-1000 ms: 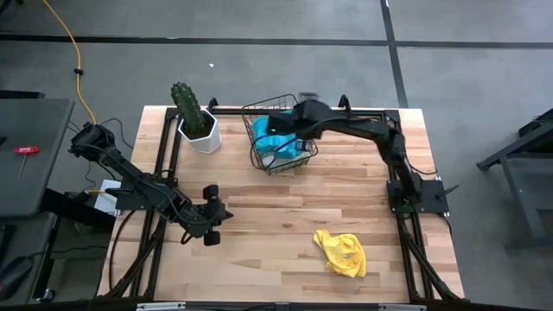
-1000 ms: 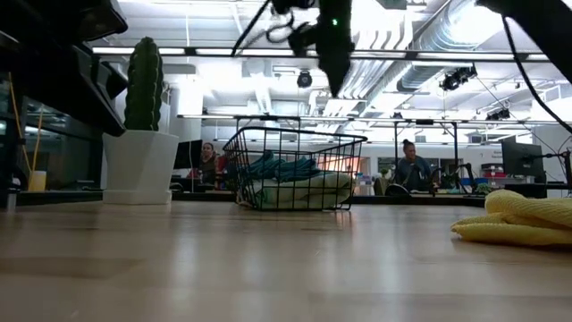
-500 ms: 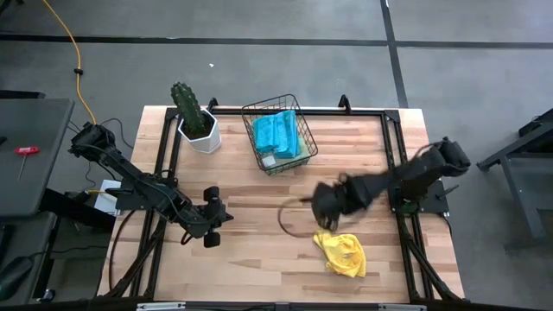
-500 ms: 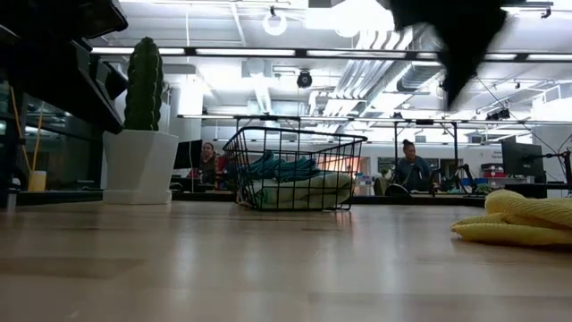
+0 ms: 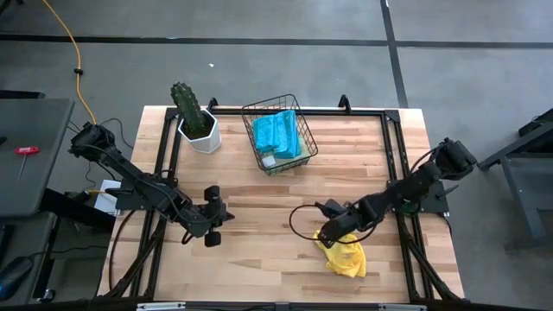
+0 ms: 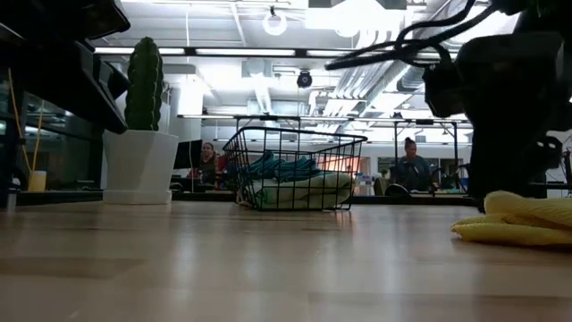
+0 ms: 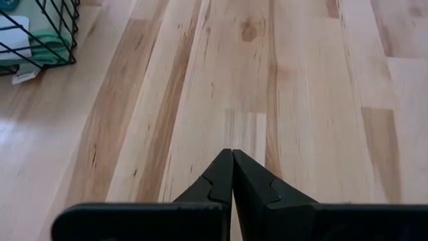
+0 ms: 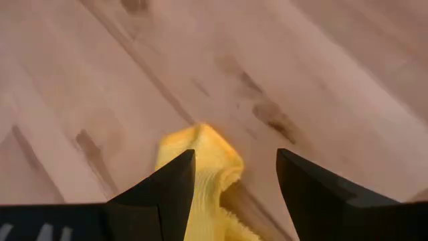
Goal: Fold microfiber towels
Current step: Fold the yellow microfiber cloth
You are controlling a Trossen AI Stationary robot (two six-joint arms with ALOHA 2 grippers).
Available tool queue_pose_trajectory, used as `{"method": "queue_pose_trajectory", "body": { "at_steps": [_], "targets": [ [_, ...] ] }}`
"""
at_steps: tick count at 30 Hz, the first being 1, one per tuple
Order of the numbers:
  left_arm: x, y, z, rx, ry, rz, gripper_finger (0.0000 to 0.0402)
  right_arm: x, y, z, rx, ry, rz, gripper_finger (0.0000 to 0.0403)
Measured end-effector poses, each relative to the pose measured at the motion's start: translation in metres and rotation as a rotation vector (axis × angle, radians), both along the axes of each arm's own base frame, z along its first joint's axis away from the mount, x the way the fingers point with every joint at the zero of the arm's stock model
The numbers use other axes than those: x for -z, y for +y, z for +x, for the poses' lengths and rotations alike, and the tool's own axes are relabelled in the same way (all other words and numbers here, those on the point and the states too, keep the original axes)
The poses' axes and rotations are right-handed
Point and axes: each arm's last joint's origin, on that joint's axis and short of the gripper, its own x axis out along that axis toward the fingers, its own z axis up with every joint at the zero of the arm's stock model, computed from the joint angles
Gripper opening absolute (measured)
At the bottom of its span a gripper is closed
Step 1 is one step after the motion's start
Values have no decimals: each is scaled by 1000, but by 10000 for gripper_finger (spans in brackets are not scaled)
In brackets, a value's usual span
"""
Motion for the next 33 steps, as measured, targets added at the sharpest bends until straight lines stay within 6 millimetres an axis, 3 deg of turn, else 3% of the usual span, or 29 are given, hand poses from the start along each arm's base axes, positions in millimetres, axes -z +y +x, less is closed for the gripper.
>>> {"method": "queue_pose_trajectory", "body": {
  "at_steps": [14,17,21,23,27,33],
  "targets": [
    [0,0,0,2,2,-2,0,3,3,1,-35,3,138,190],
    [0,0,0,2,2,-2,0,3,3,1,-55,-5,127,152],
    [0,0,0,3,2,-2,0,-2,6,9,-125,-108,112,45],
    [0,0,0,3,2,-2,0,-7,7,15,-171,-191,102,13],
    [0,0,0,3,2,-2,0,-14,1,27,-184,-326,48,12],
    [-2,-1,3,1,-35,-19,0,-32,-20,50,-241,-582,-183,3]
  ]
}}
